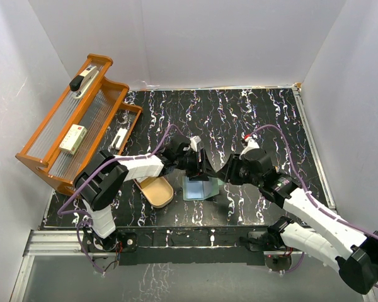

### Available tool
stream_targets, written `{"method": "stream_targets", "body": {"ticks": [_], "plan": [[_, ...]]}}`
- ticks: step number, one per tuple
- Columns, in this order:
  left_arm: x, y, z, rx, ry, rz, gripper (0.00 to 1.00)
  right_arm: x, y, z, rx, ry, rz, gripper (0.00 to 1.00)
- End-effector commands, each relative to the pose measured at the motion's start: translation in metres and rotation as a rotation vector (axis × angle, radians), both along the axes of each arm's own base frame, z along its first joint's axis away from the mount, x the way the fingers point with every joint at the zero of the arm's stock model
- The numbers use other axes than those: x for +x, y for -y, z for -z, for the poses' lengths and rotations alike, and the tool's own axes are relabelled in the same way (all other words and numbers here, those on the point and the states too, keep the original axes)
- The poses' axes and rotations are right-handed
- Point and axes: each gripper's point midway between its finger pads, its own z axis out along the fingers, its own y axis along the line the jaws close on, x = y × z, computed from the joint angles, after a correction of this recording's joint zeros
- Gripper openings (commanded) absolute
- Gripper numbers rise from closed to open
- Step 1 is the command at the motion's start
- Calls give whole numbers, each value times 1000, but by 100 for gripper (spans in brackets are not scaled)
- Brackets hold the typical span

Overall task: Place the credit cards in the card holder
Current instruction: Open the card holder at the center of the board.

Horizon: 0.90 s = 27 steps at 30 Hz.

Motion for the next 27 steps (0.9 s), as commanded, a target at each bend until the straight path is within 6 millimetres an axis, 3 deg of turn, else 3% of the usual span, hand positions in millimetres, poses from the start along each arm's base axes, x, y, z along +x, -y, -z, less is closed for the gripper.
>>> {"method": "stream_targets", "body": {"ticks": [1,7,18,23,27], "plan": [[11,13,-17,-14,48,22,54,5,-22,-15,75,58,-36,32],[17,21,-13,-16,35,25,54,4,-32,-9,40,75,-41,32],[20,21,-14,12,37,28,55,0,-49,27,-41,42,-73,32],[25,11,-24,80,54,10,57,2,-40,49,-107,30,-35,30],[32,-13,-25,189,42,-67,60,1,-34,63,-128,21,-18,30]]}}
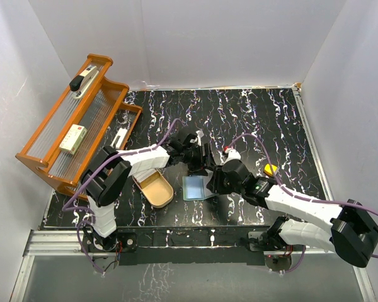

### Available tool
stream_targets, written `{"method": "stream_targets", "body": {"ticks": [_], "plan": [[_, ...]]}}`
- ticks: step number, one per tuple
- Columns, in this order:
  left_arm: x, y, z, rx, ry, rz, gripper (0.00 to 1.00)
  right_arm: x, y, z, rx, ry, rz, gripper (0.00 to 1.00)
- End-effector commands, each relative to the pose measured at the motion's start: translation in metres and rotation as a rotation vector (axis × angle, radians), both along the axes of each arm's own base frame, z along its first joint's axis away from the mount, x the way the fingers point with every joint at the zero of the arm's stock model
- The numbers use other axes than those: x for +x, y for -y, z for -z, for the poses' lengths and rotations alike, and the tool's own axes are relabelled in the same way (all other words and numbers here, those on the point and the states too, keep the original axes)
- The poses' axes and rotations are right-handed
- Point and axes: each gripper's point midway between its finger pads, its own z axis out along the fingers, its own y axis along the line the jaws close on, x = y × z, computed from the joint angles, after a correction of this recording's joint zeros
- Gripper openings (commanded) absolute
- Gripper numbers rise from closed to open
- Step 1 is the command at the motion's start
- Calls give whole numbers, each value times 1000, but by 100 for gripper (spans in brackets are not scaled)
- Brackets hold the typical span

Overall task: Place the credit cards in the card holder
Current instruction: Open the card holder at the center of the board.

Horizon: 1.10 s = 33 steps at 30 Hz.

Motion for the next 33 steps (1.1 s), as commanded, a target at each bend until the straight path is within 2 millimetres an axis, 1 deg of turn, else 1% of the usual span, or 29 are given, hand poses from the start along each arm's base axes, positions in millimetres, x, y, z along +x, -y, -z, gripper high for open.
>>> {"method": "stream_targets", "body": {"ticks": [1,2,5,8,11,17,28,33], "plan": [[8,-28,-27,86,29,-76,60,10,2,3,15,52,47,30],[8,-34,-30,84,23,-93,61,9,2,5,17,50,45,31],[7,-50,-30,105,13,-139,61,8,3,12,14,38,49,31],[2,-63,-25,131,15,-155,63,6,3,18,1,24,46,31],[-3,-65,-22,121,17,-143,65,6,3,21,-3,14,49,30],[-9,-70,-5,142,10,-132,66,7,5,25,-12,10,65,25],[-12,-74,22,189,-33,-126,67,2,9,36,-18,-17,77,25],[-14,-78,34,218,-50,-138,67,2,9,36,-17,-15,77,25]]}}
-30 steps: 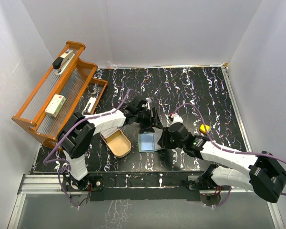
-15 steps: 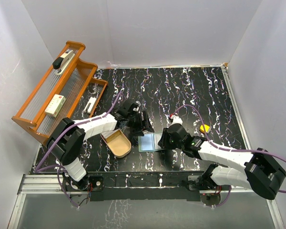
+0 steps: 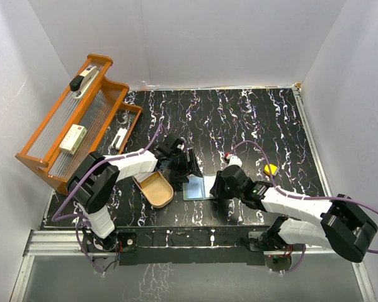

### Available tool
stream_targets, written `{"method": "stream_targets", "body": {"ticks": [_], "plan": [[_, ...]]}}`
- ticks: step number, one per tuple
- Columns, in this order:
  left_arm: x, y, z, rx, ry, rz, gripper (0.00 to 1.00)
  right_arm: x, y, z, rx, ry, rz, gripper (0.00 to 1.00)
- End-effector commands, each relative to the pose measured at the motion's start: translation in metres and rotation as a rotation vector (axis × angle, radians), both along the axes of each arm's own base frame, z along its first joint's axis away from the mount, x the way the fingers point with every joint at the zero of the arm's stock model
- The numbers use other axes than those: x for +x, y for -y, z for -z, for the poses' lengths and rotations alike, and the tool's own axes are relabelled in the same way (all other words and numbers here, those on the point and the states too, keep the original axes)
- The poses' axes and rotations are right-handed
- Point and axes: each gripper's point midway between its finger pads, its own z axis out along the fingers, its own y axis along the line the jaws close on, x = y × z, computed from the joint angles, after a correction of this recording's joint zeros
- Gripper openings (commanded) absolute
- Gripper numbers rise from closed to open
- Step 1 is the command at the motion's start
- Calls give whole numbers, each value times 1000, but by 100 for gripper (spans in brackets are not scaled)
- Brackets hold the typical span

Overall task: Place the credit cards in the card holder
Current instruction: Open the card holder at the center of the board.

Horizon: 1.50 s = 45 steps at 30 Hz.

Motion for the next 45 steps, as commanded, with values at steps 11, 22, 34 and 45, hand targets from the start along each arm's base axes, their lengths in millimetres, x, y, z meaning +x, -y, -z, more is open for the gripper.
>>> {"method": "stream_targets", "body": {"ticks": [11,22,34,45], "plan": [[-8,20,7,-138,-60,3,66,10,-8,-10,34,44,21,24],[-6,23,3,-149,-61,-7,66,19,-34,-46,90,74,-13,25],[5,0,-24,-27,23,-38,68,24,-42,-31,43,59,-14,19],[-1,-1,-3,-10,-21,-18,69,21,-40,-16,27,35,-5,19]]}}
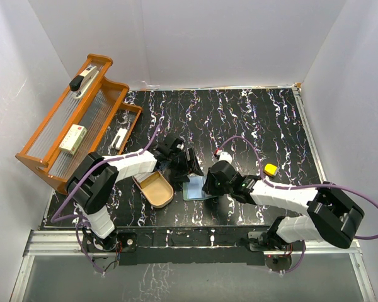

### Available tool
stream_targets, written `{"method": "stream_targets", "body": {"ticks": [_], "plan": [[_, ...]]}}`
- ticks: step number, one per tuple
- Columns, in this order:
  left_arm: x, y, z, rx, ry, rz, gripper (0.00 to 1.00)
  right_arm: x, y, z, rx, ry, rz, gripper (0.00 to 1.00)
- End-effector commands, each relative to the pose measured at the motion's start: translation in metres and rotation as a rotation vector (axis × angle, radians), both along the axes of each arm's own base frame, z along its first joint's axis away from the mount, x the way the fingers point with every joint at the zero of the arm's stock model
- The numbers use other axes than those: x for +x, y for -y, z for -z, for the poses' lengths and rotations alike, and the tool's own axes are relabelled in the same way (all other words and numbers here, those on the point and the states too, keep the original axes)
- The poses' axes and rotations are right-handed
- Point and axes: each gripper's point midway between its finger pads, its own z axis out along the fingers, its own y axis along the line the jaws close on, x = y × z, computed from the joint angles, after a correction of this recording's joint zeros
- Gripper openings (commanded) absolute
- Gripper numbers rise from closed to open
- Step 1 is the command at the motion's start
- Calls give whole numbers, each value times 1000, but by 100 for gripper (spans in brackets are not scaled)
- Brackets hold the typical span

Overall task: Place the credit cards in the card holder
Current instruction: Open the card holder at the center of the board.

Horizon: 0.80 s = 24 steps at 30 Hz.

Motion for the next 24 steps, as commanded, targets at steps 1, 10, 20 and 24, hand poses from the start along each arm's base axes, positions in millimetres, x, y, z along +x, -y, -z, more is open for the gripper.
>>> {"method": "stream_targets", "body": {"ticks": [1,10,20,24], "plan": [[-3,-4,3,20,-13,19,69,11,-8,-11,39,50,17,19],[-1,-14,3,78,10,9,69,8,-5,-3,23,40,18,20],[-3,-15,7,85,-8,8,70,8,-4,-2,19,40,20,20],[-1,-17,2,97,4,2,70,8,-2,0,15,39,23,20]]}}
